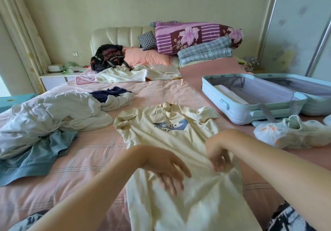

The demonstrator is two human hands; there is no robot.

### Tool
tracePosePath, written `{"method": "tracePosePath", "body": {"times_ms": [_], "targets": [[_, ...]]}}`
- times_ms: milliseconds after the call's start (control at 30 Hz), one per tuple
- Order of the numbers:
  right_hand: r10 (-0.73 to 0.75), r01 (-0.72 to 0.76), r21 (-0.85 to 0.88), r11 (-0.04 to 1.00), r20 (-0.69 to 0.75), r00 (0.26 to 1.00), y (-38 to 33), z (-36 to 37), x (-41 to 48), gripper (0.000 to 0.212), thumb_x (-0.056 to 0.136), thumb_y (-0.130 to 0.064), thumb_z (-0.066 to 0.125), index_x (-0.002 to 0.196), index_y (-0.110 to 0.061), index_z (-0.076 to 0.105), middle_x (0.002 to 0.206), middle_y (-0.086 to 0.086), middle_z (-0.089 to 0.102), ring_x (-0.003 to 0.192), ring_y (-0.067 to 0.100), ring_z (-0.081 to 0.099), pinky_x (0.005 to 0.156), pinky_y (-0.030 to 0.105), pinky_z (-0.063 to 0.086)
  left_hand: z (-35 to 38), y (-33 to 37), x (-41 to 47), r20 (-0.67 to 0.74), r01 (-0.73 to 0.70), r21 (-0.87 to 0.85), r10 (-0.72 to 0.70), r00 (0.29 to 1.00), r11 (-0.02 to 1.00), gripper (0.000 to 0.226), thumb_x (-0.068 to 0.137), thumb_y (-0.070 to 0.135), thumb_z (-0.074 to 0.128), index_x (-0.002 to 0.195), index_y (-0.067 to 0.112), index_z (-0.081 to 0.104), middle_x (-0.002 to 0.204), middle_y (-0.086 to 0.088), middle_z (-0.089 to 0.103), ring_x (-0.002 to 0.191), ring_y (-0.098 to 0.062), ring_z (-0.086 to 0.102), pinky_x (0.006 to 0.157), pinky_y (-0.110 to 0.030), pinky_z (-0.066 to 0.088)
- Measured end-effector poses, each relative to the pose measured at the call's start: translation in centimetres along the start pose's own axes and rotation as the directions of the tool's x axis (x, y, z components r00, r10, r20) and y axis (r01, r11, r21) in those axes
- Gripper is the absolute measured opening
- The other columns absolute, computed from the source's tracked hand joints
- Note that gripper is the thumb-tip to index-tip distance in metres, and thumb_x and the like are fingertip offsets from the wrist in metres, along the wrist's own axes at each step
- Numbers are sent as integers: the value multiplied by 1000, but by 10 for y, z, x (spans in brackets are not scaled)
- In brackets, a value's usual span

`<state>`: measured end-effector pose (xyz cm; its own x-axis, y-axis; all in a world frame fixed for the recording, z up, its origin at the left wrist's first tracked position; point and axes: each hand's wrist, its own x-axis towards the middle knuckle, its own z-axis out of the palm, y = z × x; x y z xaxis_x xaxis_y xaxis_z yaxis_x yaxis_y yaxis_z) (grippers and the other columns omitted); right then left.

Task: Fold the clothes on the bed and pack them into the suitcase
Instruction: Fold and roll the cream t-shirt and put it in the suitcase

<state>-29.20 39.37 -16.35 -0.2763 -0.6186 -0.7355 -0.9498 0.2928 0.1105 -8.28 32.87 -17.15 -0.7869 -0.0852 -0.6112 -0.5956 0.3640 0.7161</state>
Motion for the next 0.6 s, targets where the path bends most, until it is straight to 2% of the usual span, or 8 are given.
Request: {"method": "tracePosePath", "body": {"times_ms": [67, 100, 133, 200, 267, 400, 500, 600], "targets": [[-113, 151, 121, 981, -278, 954, -10, -5, -2, 20, 93, -12, 57, 82, -17, 73, 64, -5, 67, 66, 21, 65, 59, 25, 53, -17, -12, 3, -354, -20, 197, 91, 931, 980, 27, 95, 18, 65, 121, 23, 63, 107, 0, 70, 98, -25, 69, 86, -32, 52], [-177, 249, 104, 963, -453, 874, -19, -7, -3, 25, 91, -13, 53, 84, -23, 75, 70, -9, 68, 75, 18, 66, 67, 26, 54, -26, -20, 2, -509, 62, 321, 117, 853, 945, 29, 91, 25, 69, 119, 27, 65, 111, 3, 65, 109, -25, 64, 90, -30, 48], [-227, 330, 89, 940, -559, 797, -30, -8, -5, 28, 89, -15, 51, 86, -30, 75, 78, -12, 66, 82, 14, 64, 75, 26, 53, -32, -29, 0, -620, 207, 428, 119, 776, 880, 36, 87, 36, 71, 121, 31, 63, 118, 5, 58, 118, -24, 57, 94, -31, 46], [-292, 432, 95, 897, -608, 739, -54, -6, -4, 30, 88, -19, 50, 96, -34, 75, 94, -14, 63, 92, 11, 60, 86, 28, 51, -37, -50, -9, -717, 498, 490, 5, 697, 715, 58, 78, 56, 72, 130, 37, 53, 129, 3, 42, 126, -24, 41, 99, -38, 44], [-320, 450, 65, 891, -612, 723, -73, -3, 6, 31, 89, -25, 52, 113, -35, 70, 112, -8, 60, 107, 15, 59, 95, 33, 50, -38, -70, -16, -732, 556, 438, -80, 677, 706, 60, 78, 48, 74, 131, 34, 49, 124, -1, 36, 116, -25, 42, 93, -36, 48], [-318, 380, -14, 925, -578, 751, -95, 3, 29, 53, 86, -40, 67, 137, -36, 54, 129, 1, 45, 117, 23, 54, 100, 36, 47, -48, -82, -33, -694, 415, 381, -41, 719, 826, 31, 87, 7, 58, 110, 24, 69, 105, 2, 53, 87, -13, 54, 70, -16, 46], [-386, 462, 17, 886, -526, 758, -97, -1, 35, 40, 86, -31, 66, 126, -35, 65, 112, -8, 56, 108, 16, 58, 98, 33, 50, -63, -72, -45, -532, 537, 387, -295, 794, 750, 33, 88, 11, 65, 115, 30, 71, 109, 7, 61, 102, -16, 63, 83, -25, 55], [-355, 513, 126, 849, -585, 730, -87, -16, 36, 26, 93, -26, 56, 111, -32, 74, 102, -15, 64, 102, 10, 62, 94, 29, 51, -80, -60, -45, -335, 625, 296, -534, 776, 722, 32, 88, 25, 70, 121, 27, 69, 101, 4, 70, 85, -13, 67, 69, -23, 53]]}}
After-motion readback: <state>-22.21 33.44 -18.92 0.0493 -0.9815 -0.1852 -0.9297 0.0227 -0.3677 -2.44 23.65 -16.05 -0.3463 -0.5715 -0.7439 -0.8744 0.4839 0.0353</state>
